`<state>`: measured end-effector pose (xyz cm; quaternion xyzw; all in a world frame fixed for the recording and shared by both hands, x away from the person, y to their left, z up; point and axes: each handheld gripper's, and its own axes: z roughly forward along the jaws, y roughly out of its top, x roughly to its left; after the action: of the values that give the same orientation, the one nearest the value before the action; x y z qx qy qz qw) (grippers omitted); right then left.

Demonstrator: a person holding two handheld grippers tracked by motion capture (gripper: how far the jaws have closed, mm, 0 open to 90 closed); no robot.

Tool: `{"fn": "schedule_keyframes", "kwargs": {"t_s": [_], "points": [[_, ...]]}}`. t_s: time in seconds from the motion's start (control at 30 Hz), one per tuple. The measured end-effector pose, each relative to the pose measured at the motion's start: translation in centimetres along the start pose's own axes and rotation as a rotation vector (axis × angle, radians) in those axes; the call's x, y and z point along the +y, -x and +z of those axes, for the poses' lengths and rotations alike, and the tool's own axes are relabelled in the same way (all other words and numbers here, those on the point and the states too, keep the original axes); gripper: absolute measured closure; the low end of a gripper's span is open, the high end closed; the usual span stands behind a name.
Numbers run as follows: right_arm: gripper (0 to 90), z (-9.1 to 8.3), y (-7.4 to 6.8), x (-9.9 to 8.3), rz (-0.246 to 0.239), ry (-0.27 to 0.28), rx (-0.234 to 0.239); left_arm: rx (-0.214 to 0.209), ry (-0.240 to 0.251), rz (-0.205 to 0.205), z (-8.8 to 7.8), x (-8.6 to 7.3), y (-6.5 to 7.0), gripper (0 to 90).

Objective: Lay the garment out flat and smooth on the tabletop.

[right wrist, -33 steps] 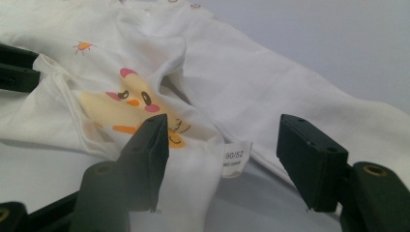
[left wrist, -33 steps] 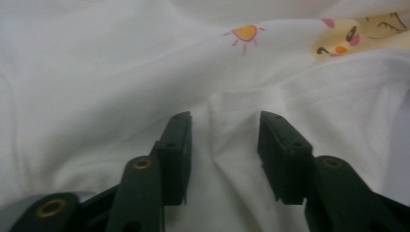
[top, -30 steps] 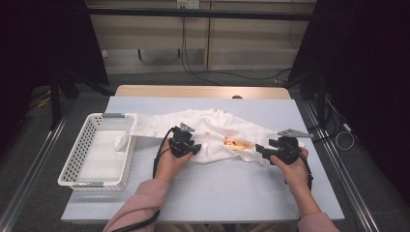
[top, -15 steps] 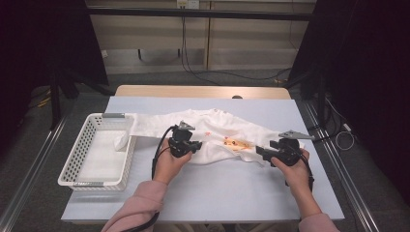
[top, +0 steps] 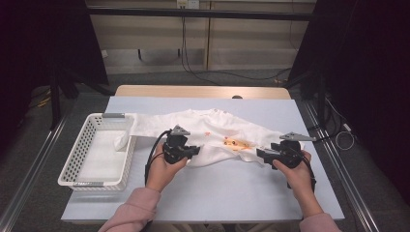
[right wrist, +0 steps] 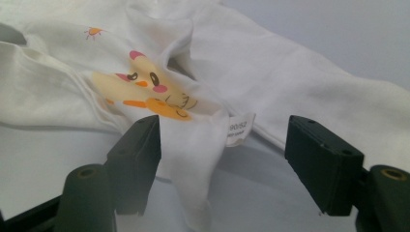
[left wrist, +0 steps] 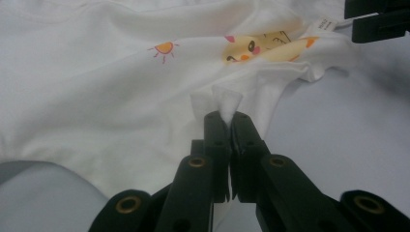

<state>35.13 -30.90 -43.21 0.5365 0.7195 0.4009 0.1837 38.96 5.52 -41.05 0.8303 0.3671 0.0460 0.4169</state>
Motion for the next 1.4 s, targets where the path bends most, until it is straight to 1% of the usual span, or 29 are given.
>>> {"fn": "schedule_keyframes", "kwargs": {"t_s": [0.07,0.1,0.13,0.17,0.2,0.23,0.27,0.3,0.37,0.4,0.47,0.53,0.57,0.63,0.7,0.73,0.8,0.87,0.9,0.93,0.97,1.03,1.1,1.13,1.2,1.23,1.33,1.37,1.4], "points": [[29.2,0.1,0.2,-0.1,0.0,-0.005,-0.008,-0.005,0.009,0.016,-0.3,-0.3,0.3,87.2],[29.3,0.0,0.2,-0.2,0.003,-0.012,-0.015,-0.006,0.019,0.011,-0.4,-0.4,0.3,87.2],[29.3,0.0,0.2,-0.3,0.001,-0.013,-0.012,-0.012,0.012,0.016,-0.6,-0.4,0.4,87.1],[30.3,0.0,0.3,-0.3,0.003,-0.012,-0.009,-0.01,0.012,0.034,-0.8,-0.5,0.5,87.1],[32.2,0.0,0.3,-0.4,0.003,-0.022,-0.009,-0.063,0.02,0.017,-0.8,-0.7,0.4,87.1],[32.3,0.0,0.3,-0.4,0.009,-0.03,-0.012,-0.011,0.005,0.024,-1.0,-0.8,0.7,87.1],[33.7,0.1,0.4,-0.5,0.005,-0.032,-0.01,-0.016,0.007,0.033,-1.1,-0.9,0.8,87.1],[37.2,0.1,0.4,-0.6,0.007,-0.039,-0.007,-0.018,0.007,0.02,-1.2,-1.0,1.0,87.1],[45.7,0.4,0.4,-0.8,0.01,-0.077,0.028,-0.025,0.006,0.043,-1.5,-1.1,1.1,87.1],[45.7,0.4,0.4,-0.8,0.01,-0.077,0.028,-0.021,0.016,0.039,-1.5,-1.2,1.3,87.1],[64.6,0.6,0.3,-0.8,0.012,-0.095,0.057,-0.036,-0.001,0.045,-1.6,-1.4,1.5,87.1],[80.9,0.6,0.2,-0.8,0.001,-0.097,0.078,-0.034,-0.015,0.059,-1.6,-1.6,1.6,87.1],[85.3,0.6,0.2,-0.8,0.006,-0.094,0.077,-0.042,-0.02,0.05,-1.5,-1.8,1.7,87.1],[86.8,0.6,0.4,-0.8,0.015,-0.091,0.064,-0.04,-0.025,0.058,-1.5,-2.0,1.7,87.1],[87.4,0.7,0.8,-0.8,0.038,-0.097,0.03,-0.038,-0.035,0.069,-1.4,-2.2,1.8,87.1],[87.9,0.7,1.0,-0.9,0.022,-0.1,0.021,-0.038,-0.041,0.058,-1.4,-2.4,1.9,87.1],[88.2,0.8,1.1,-0.9,0.026,-0.099,0.005,-0.041,-0.047,0.056,-1.2,-2.7,1.8,86.9],[87.7,0.9,1.0,-0.9,0.021,-0.11,0.005,-0.034,-0.054,0.053,-1.1,-2.8,1.6,85.1],[87.8,1.1,1.1,-0.9,0.004,-0.101,-0.009,-0.031,-0.053,0.061,-1.1,-2.9,1.4,81.7],[87.8,1.1,1.0,-0.9,0.005,-0.106,-0.011,-0.023,-0.045,0.049,-1.0,-2.9,1.2,76.2],[87.7,1.1,0.9,-0.9,0.011,-0.112,-0.01,-0.013,-0.049,0.047,-1.1,-2.9,1.0,67.7],[87.6,1.2,1.0,-0.9,-0.01,-0.104,-0.008,-0.004,-0.038,0.024,-1.0,-2.8,0.5,64.5],[87.3,1.2,0.9,-0.9,-0.006,-0.106,-0.014,0.006,-0.026,0.01,-0.9,-2.6,0.0,54.3],[87.3,1.2,0.9,-0.9,-0.009,-0.105,-0.013,0.006,-0.019,-0.003,-0.8,-2.5,-0.1,54.2],[87.3,1.2,1.0,-0.9,-0.015,-0.1,-0.008,0.009,0.002,-0.021,-0.9,-2.2,-0.4,48.7],[87.4,1.2,0.9,-0.9,-0.014,-0.101,-0.006,0.011,0.001,-0.015,-1.0,-2.0,-0.5,50.4],[87.7,1.2,1.0,-0.9,-0.012,-0.101,-0.004,0.014,0.037,-0.036,-1.4,-1.6,-0.7,46.8],[87.7,1.2,1.0,-0.9,-0.009,-0.102,-0.002,0.032,0.048,-0.019,-1.5,-1.5,-0.9,48.1],[87.7,1.2,1.0,-0.9,-0.01,-0.101,-0.003,0.033,0.057,-0.037,-1.5,-1.4,-1.0,48.2]]}}
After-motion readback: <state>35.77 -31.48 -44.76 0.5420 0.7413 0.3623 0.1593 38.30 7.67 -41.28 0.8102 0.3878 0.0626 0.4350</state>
